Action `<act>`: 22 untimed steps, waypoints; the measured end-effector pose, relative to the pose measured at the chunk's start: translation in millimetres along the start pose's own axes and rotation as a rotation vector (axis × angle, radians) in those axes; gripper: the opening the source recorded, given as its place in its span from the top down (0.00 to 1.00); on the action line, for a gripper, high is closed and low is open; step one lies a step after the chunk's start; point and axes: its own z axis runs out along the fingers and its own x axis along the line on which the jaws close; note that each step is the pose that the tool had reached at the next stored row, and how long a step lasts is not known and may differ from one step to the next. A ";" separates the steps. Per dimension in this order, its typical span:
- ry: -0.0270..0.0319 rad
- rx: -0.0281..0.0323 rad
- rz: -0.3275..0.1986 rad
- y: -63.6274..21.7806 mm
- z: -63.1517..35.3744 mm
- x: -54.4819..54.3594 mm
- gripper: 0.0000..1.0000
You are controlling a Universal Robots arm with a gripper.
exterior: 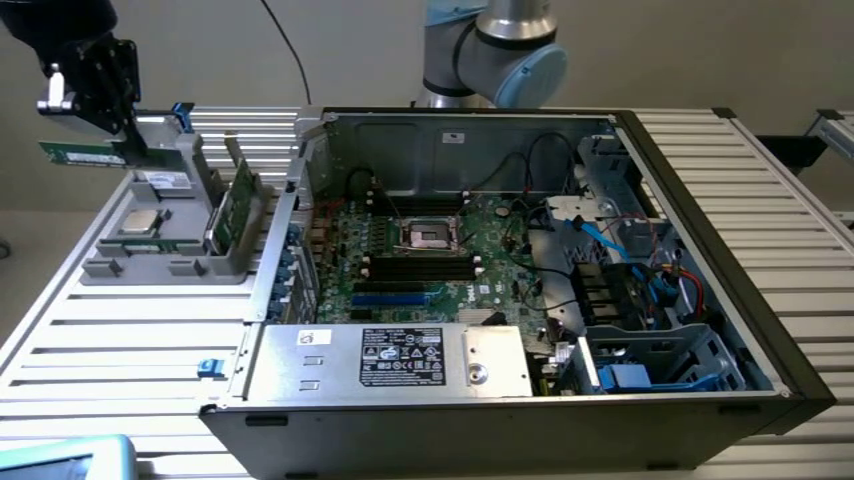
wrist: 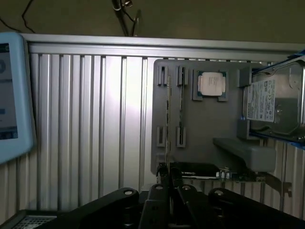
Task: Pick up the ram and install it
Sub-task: 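Pick up the ram and move it above insertion slot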
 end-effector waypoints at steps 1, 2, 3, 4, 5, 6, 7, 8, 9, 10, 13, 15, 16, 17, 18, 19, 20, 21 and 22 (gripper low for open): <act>0.0000 -0.0001 0.000 -3.0 -1.7 0.2 0.87; 0.0001 -0.0002 0.000 -6.2 -3.3 0.3 0.87; -0.0001 -0.0001 0.000 -9.4 -4.9 0.4 0.87; -0.0001 0.0000 0.000 -12.2 -6.3 0.6 0.87; -0.0002 0.0002 0.000 -15.0 -7.6 0.7 0.87; -0.0002 0.0003 0.000 -17.6 -8.8 0.8 0.87; -0.0001 0.0004 0.000 -20.2 -10.1 1.0 0.87; -0.0002 0.0006 0.000 -23.0 -11.4 1.3 0.87; -0.0002 0.0008 0.000 -25.8 -12.7 1.5 0.87; -0.0002 0.0009 0.000 -28.8 -14.0 1.8 0.87; -0.0002 0.0008 0.000 -39.1 -17.8 2.4 0.87; -0.0003 0.0008 0.000 -46.3 -20.8 2.9 0.87; -0.0003 0.0009 0.000 -49.6 -22.5 3.2 0.87; -0.0003 0.0010 0.000 -53.0 -24.2 3.3 0.87; -0.0004 0.0013 0.000 -56.2 -25.8 3.4 0.87; -0.0004 0.0014 0.000 -59.3 -27.3 3.5 0.87; -0.0003 0.0016 0.000 -62.3 -28.8 3.6 0.87; -0.0003 0.0019 0.000 -69.0 -31.8 3.8 0.87; -0.0003 0.0020 0.000 -72.1 -33.3 3.9 0.87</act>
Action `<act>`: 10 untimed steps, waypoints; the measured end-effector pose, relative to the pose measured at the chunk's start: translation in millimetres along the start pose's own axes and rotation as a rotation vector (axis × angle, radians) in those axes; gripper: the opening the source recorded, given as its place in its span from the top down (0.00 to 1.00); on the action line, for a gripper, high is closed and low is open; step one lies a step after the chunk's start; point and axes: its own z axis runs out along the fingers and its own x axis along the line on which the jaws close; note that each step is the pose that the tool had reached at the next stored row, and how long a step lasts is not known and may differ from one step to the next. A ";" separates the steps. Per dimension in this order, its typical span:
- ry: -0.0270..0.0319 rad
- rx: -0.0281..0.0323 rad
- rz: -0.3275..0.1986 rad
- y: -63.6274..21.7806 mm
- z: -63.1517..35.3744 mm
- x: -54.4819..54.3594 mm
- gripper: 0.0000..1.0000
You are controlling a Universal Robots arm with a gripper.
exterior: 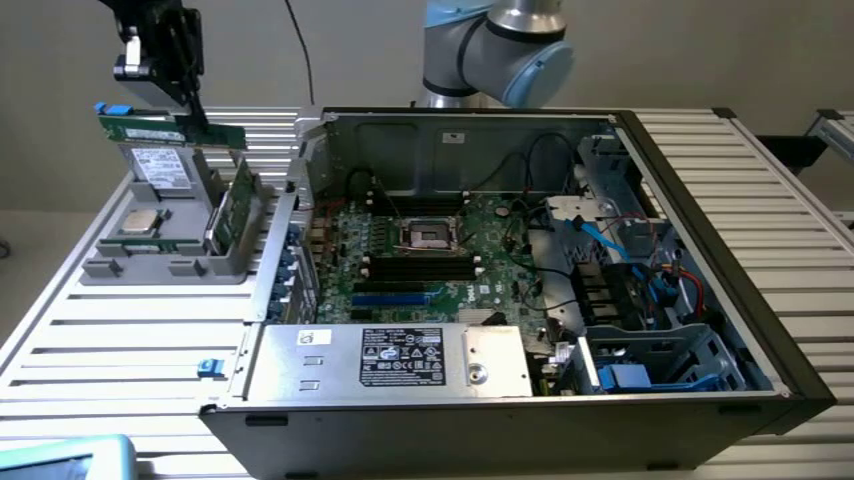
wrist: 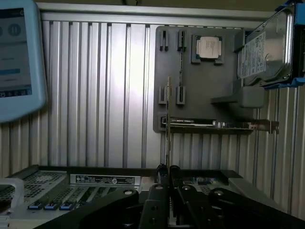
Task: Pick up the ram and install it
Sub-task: 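Pick up the ram and move it above insertion slot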
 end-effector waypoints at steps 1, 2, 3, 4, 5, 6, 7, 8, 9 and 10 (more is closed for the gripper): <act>0.0000 0.0001 0.000 -3.3 -1.5 0.1 0.87; 0.0000 0.0004 0.000 -6.4 -2.9 0.2 0.87; 0.0000 0.0006 0.000 -9.7 -4.3 0.3 0.87; 0.0001 0.0014 0.000 -12.6 -5.2 0.4 0.87; 0.0000 0.0034 0.000 -15.1 -5.7 0.4 0.87; 0.0001 0.0080 0.000 -17.6 -5.9 0.5 0.87; 0.0003 0.0149 0.000 -20.0 -6.1 0.5 0.87; 0.0005 0.0215 -0.001 -22.0 -6.3 0.6 0.87; 0.0006 0.0291 -0.001 -24.4 -6.4 0.6 0.87; 0.0007 0.0347 -0.001 -27.0 -6.5 0.6 0.87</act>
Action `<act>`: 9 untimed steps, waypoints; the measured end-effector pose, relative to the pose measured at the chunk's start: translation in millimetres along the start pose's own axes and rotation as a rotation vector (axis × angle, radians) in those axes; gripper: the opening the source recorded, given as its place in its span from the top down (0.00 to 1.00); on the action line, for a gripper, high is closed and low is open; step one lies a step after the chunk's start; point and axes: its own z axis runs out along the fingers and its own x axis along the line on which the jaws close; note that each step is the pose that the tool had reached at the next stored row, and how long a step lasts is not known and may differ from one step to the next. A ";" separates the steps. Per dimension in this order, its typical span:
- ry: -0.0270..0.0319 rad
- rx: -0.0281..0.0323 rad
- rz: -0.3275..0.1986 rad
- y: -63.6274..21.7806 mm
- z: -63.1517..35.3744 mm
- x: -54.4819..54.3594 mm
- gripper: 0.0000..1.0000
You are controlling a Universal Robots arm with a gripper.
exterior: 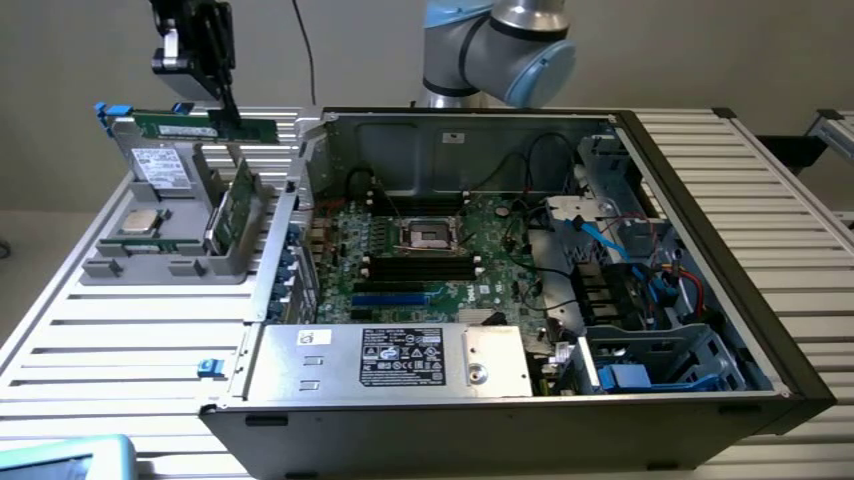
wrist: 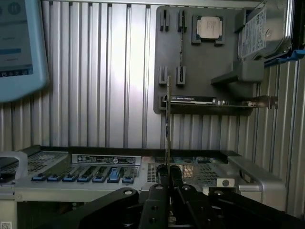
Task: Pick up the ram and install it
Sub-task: 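Pick up the ram and move it above insertion slot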
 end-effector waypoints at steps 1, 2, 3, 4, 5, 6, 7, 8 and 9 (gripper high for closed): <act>0.0001 0.0040 0.000 -3.1 0.0 0.1 0.87; 0.0001 0.0074 0.000 -6.4 0.0 0.1 0.87; 0.0001 0.0095 0.000 -9.6 0.0 0.2 0.87; 0.0002 0.0113 0.000 -13.5 0.0 0.3 0.87; 0.0002 0.0127 0.000 -17.1 -0.1 0.3 0.87; 0.0002 0.0136 0.000 -21.0 -0.1 0.4 0.87; 0.0003 0.0140 0.000 -25.4 -0.1 0.5 0.87; 0.0003 0.0142 0.000 -30.0 -0.1 0.6 0.87; 0.0003 0.0142 0.000 -34.6 -0.1 0.7 0.87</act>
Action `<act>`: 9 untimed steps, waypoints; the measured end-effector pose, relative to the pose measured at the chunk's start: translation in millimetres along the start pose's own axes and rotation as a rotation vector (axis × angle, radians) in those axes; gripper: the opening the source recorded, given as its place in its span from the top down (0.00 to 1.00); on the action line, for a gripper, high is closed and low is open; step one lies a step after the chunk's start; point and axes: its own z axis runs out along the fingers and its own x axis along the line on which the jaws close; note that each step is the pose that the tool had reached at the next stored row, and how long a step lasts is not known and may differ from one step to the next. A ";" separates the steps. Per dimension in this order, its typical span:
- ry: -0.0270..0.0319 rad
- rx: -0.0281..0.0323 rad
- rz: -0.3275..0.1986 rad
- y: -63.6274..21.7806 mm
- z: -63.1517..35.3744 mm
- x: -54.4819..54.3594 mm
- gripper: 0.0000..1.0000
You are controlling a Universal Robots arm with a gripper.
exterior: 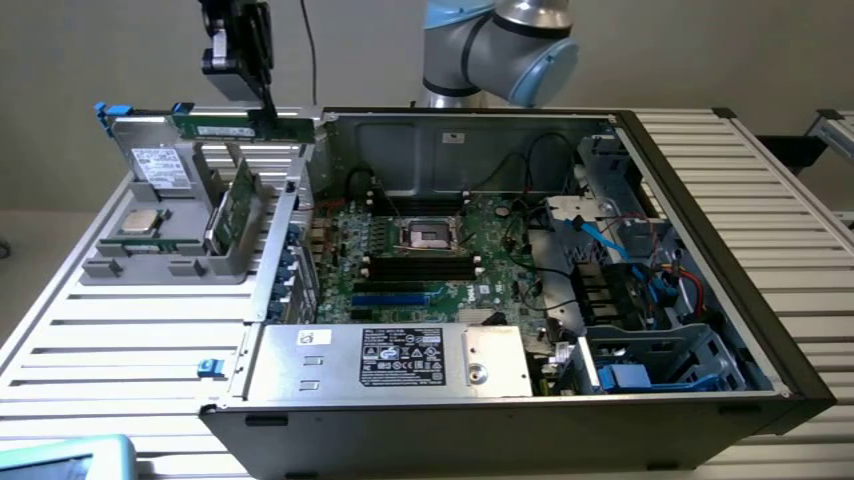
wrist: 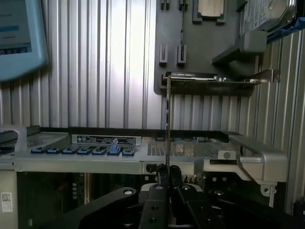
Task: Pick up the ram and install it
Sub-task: 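Pick up the ram and move it above insertion slot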
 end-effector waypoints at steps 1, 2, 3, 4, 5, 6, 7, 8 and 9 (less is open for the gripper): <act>0.0000 0.0000 0.000 -4.3 0.1 0.1 0.87; 0.0000 0.0000 0.000 -9.0 0.1 0.2 0.87; 0.0000 0.0000 0.000 -13.5 0.2 0.3 0.87; 0.0000 0.0000 0.000 -17.9 0.2 0.4 0.87; -0.0001 0.0001 0.000 -22.4 0.3 0.4 0.87; 0.0000 0.0000 0.000 -26.8 0.3 0.5 0.87; 0.0000 0.0000 0.000 -31.3 0.4 0.6 0.87; 0.0001 0.0000 0.000 -36.0 0.4 0.8 0.87; 0.0003 0.0000 0.000 -40.5 0.5 0.8 0.87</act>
